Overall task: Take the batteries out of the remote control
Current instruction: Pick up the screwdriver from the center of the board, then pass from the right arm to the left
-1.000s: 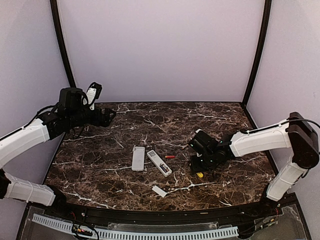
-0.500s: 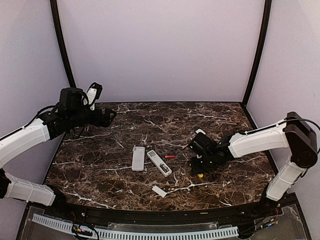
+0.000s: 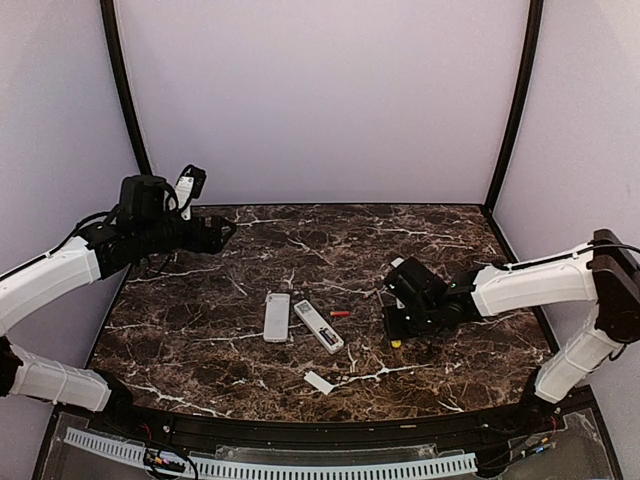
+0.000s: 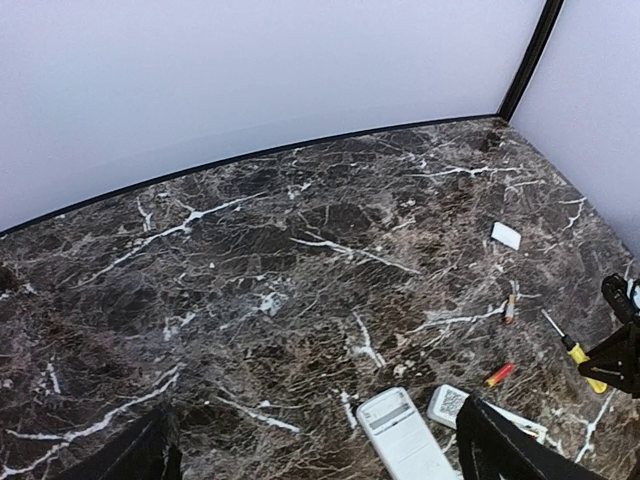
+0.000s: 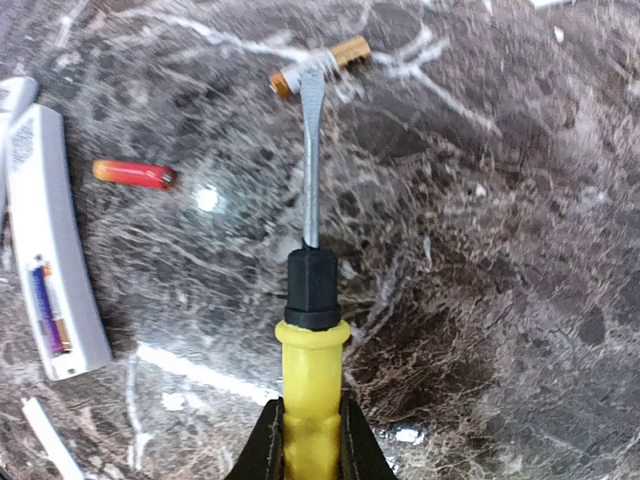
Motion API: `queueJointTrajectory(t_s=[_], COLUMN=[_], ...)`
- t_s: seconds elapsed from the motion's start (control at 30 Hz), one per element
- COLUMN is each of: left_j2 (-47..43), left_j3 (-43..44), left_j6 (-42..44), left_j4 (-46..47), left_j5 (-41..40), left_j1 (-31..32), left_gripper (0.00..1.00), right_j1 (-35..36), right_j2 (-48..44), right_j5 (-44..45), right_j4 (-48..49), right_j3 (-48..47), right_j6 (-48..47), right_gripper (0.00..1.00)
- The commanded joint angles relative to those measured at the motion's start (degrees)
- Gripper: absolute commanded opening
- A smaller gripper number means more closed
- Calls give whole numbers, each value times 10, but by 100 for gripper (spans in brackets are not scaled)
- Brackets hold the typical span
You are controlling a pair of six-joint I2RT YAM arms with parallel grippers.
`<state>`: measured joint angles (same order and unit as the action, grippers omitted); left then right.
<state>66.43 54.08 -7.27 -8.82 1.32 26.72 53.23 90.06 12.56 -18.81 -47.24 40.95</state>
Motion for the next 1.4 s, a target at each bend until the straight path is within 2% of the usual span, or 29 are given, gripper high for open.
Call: queueJointTrajectory(t_s=[0.0, 0.13, 0.27, 0.5, 0.67, 0.87, 0.93, 1.07, 1.2, 1.37], left_j2=[-7, 27, 78, 128, 147, 152, 157, 166, 168, 172], left_j3=[-5, -9, -2, 20, 1, -5, 2, 12, 15, 17], left_j6=[-62, -142, -232, -314, -383, -409, -410, -416, -419, -424], left_j4=[59, 127, 217, 302, 362, 381, 369, 356, 347, 339], left_j5=[68, 158, 242, 260, 287, 293, 292, 297, 297, 301], left_j1=[0, 4, 32, 101, 114, 123, 124, 126, 127, 128], left_gripper=[94, 89, 87, 87, 87, 84, 80, 54, 42, 33], right_j1=[-1, -2, -2, 4, 22, 48, 53, 59, 60, 60], right_j2=[-72, -119, -135, -99, -80, -64, -59, -56, -57, -57], right_j5=[8, -58, -95, -154, -150, -128, -111, -102, -91, -88], right_j4=[71, 102, 79, 38, 19, 2, -1, 3, 3, 3], right_j3=[5, -11, -55, -150, -195, -220, -226, -227, -226, -228], right_j6=[-57, -143, -204, -270, -302, -331, -335, -336, -339, -344], right_gripper=[11, 11, 11, 10, 9, 9, 9, 9, 9, 9])
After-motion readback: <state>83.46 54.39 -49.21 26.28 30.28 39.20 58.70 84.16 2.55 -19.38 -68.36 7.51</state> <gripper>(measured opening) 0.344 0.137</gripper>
